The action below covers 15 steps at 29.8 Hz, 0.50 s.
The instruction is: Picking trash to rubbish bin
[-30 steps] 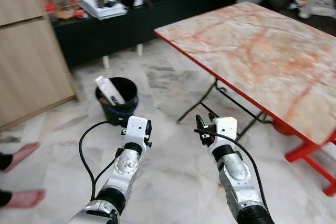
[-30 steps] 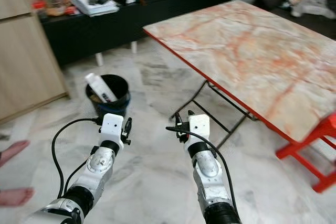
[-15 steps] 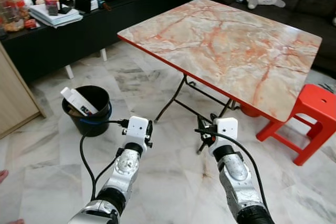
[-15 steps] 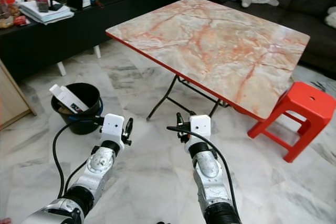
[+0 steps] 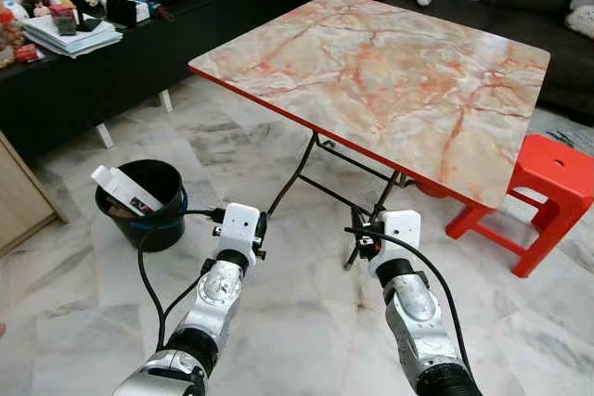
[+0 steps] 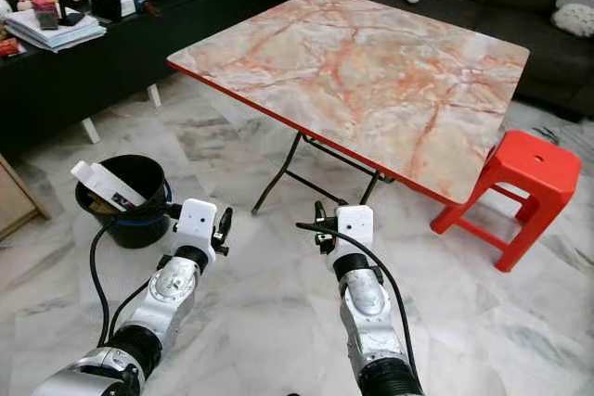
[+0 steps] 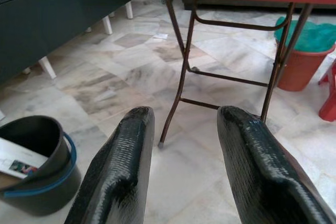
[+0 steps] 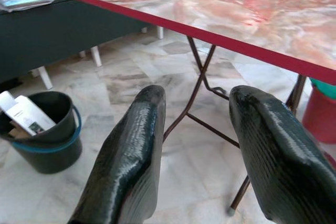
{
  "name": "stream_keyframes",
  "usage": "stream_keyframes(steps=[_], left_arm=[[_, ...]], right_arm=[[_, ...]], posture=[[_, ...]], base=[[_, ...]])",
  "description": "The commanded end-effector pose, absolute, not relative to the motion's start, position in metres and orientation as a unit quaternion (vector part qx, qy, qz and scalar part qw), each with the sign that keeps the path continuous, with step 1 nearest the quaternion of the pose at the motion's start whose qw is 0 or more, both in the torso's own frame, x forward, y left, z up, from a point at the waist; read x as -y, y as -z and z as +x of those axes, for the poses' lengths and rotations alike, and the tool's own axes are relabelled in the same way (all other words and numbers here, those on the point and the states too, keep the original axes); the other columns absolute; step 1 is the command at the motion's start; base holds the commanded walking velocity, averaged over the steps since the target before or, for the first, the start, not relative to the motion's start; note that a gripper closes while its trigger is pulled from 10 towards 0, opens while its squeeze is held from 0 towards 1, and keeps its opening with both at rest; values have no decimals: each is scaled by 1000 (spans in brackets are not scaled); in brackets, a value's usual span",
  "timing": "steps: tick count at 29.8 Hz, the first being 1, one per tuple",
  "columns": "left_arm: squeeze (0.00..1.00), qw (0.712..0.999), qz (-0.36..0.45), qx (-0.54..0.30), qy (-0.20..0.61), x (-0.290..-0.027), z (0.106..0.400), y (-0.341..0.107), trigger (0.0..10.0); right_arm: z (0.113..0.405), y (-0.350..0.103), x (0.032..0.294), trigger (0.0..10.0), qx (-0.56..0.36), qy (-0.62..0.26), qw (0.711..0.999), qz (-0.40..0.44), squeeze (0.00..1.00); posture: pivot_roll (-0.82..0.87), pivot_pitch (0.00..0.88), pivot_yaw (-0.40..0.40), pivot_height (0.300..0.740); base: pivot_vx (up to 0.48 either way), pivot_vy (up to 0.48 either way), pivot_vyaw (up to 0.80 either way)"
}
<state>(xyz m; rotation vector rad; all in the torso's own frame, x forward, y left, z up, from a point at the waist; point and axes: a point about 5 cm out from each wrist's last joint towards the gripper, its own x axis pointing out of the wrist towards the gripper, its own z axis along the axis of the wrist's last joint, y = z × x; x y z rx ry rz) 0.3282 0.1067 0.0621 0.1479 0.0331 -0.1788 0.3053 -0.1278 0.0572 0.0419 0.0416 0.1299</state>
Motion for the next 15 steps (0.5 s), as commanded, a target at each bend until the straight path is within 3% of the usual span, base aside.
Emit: stream_keyframes(steps=[1,15], left_arm=[[0,992,77,-14,102,-104,331,-66,10000],[0,988,105,-13,113,-103,332,-67,10000]], right_arm=[[308,-59,128,10000,-16,-56,998,28,0],[308,-58,127,10000,-17,-49,998,32,0]], posture=[[32,57,-19,740],[35,63,-9,740]], base=[[0,0,-800],[0,-21,-792]])
